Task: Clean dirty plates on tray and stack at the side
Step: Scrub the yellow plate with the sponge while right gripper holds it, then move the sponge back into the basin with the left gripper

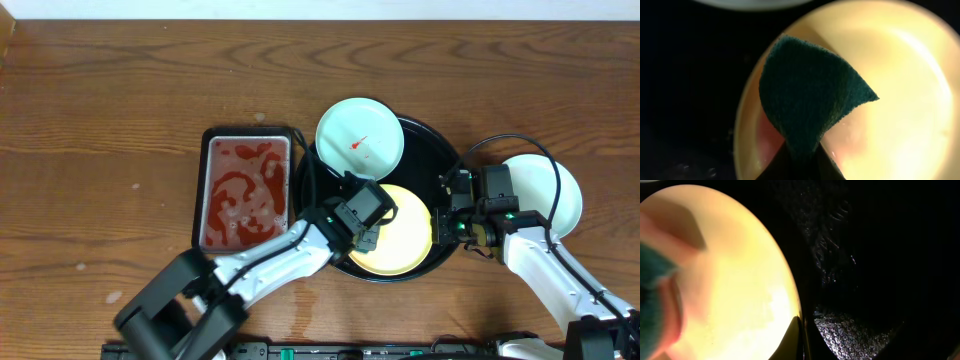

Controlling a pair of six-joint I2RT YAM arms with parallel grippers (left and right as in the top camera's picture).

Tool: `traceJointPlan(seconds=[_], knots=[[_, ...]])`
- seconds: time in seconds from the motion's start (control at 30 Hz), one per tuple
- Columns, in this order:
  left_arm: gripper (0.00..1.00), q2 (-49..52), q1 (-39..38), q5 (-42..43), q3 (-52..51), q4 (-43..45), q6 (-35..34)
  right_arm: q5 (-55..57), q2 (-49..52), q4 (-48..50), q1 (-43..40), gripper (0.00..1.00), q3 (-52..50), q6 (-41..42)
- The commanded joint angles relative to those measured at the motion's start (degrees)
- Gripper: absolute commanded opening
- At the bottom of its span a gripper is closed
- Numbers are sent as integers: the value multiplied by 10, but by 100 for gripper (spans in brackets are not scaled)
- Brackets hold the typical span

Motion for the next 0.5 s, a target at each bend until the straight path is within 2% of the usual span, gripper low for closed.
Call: traceJointPlan(seconds=[0.0, 0.1, 0.27, 0.33, 0.47], knots=[[8, -71, 5, -3, -5, -11, 14, 19, -1, 1, -1, 1, -2, -3], [8, -113, 8, -11, -5, -30, 14, 19, -1, 1, -1, 4, -2, -3], [8, -155, 40, -50, -5, -94, 14, 19, -1, 1, -1, 31, -3, -3], [8, -162, 60, -64, -5, -117, 15, 19, -1, 2, -1, 36, -3, -3], [8, -165, 118, -66, -5, -137, 46, 19, -1, 5, -1, 38, -3, -3]])
